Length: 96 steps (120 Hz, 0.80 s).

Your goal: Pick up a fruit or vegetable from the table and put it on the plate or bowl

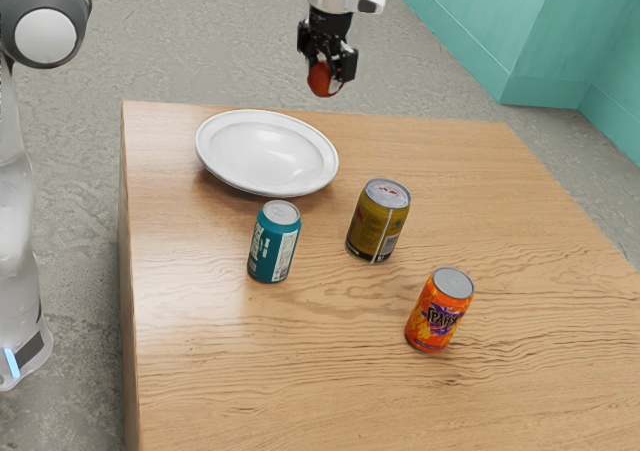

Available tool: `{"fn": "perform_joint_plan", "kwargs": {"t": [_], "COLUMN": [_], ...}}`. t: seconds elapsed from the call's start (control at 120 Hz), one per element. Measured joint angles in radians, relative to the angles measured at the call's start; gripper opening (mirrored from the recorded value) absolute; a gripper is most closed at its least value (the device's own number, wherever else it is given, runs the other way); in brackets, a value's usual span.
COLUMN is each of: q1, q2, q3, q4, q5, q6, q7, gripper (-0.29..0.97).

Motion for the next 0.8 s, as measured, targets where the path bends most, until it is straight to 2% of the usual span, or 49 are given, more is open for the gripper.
{"fn": "perform_joint_plan", "kwargs": {"t": [0.25,0.6,0.675,0.8], "q1": [0.069,0.197,0.214,0.244], "q2": [0.047,0.051,0.055,0.056], "q3": [0.012,-0.009,-0.004,0.000], "q4": [-0.009,-0.009,-0.008,-0.004], "q5": [0.000,-0.001,-0.005,-0.010], "q6": [-0.012,-0.029,-0.028,-0.027], "q7": [0.004,0.008,0.011,0.017], "gripper": [0.27,0.27,0.45,0.58]}}
